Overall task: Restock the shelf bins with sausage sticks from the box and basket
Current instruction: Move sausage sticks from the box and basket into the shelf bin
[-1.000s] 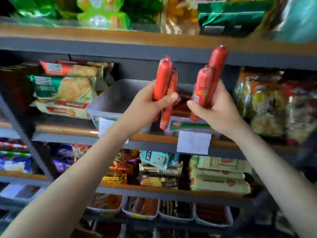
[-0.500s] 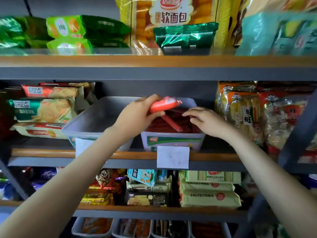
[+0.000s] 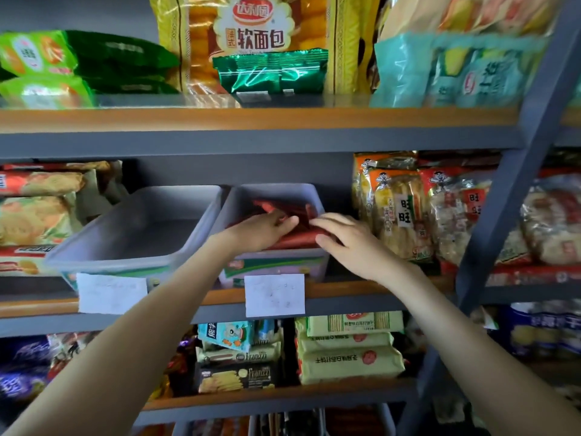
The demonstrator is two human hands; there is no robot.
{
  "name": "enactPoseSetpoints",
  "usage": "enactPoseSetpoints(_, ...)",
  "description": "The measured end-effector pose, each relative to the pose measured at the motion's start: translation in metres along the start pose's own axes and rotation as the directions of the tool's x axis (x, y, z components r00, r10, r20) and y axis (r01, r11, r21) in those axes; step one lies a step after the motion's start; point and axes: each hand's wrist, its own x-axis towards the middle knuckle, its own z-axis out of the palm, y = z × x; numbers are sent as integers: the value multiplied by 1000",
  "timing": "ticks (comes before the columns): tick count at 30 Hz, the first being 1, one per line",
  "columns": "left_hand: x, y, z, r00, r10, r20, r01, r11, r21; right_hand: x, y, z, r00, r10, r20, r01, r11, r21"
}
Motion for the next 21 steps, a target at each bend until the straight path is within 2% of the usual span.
enactPoseSetpoints(2,-16,-4,-1,993,45,-112,-35,995,98,-1,-7,13,999,-31,-26,30,997,-72)
enactPoseSetpoints(4,-38,-15,2,960,116,-254,-87,989,124,-2,-24,26,992,-79,-94,71,994,-78)
enactPoseSetpoints(7,-87,-43,10,850,184,-494,-163,983,86,-1,-66,50,942,-264,-207,249,964,-97)
enactPoseSetpoints(10,-151,-79,18,780,196,-594,-183,980,82,2,-119,87,897,-413,-159,413,910,-34)
enactPoseSetpoints(12,-196,-112,28,777,132,-616,-98,991,89,3,-157,118,860,-498,-111,503,864,20)
enactPoseSetpoints(16,-296,-183,52,784,-121,-610,159,987,9,5,-238,186,761,-649,-6,640,750,168)
enactPoseSetpoints(18,-349,-215,66,744,-294,-600,327,943,-57,2,-276,222,696,-715,64,688,691,222)
enactPoseSetpoints(21,-429,-257,92,628,-517,-582,547,825,-143,-6,-325,279,587,-801,118,754,594,280)
